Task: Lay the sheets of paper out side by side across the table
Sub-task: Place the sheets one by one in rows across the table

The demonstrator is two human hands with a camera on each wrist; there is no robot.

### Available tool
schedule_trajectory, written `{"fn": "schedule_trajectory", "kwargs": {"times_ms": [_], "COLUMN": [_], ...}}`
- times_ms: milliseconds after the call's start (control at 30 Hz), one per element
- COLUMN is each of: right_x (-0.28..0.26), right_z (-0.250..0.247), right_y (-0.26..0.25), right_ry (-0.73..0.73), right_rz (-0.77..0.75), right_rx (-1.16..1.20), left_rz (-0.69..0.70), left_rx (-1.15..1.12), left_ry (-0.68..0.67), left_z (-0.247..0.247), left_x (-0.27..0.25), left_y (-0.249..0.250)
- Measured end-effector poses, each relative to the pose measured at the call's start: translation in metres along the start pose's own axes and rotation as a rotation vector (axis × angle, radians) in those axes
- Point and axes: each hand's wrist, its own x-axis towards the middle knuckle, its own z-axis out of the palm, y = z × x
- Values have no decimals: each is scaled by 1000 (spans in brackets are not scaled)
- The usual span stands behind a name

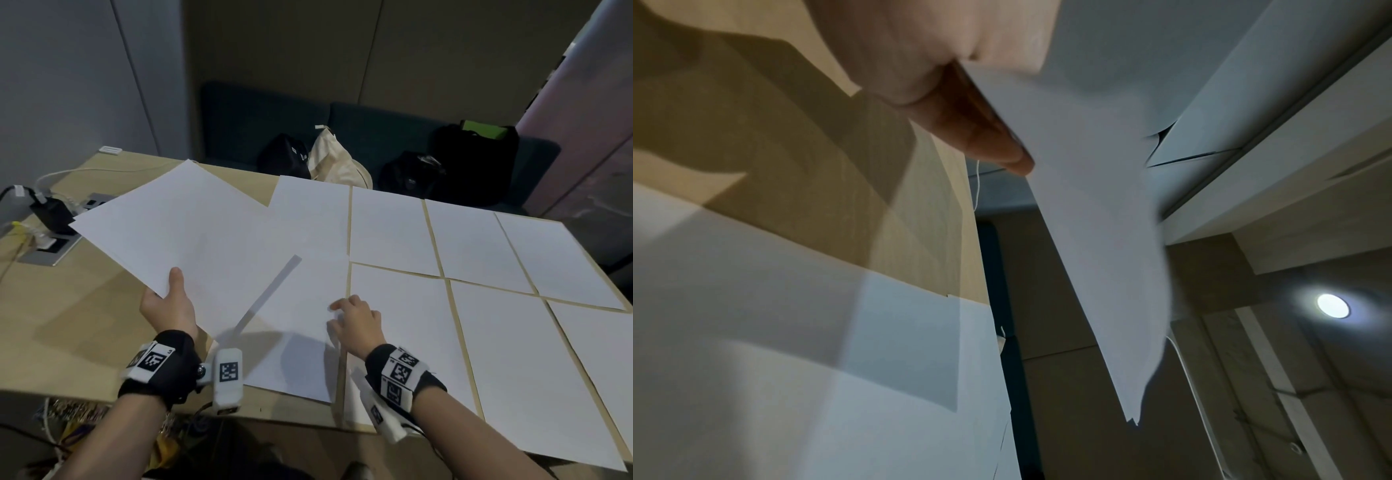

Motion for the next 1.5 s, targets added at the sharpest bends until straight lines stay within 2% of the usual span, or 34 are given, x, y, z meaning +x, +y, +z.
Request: {"fn": "schedule_trajectory", "kwargs": {"times_ms": [233,367,800,1500], "right_x": [14,13,-14,-12], "right_z": [4,6,9,7], "right_y": [-11,-10,-5,-3], "right_ry": [-178,-230,-257,-241], "right_rz": [-53,-64,-111,-95], "right_rx": [-154,-175,-190,-157], "left_rz": [3,2,21,46], "left_rx": [5,9,4,34], "left_ry": [-1,-5,-20,-24], "left_z": [-3,-4,2,6], "left_x": [-2,-2,1,6], "left_y": [-2,-1,-5,-13]}}
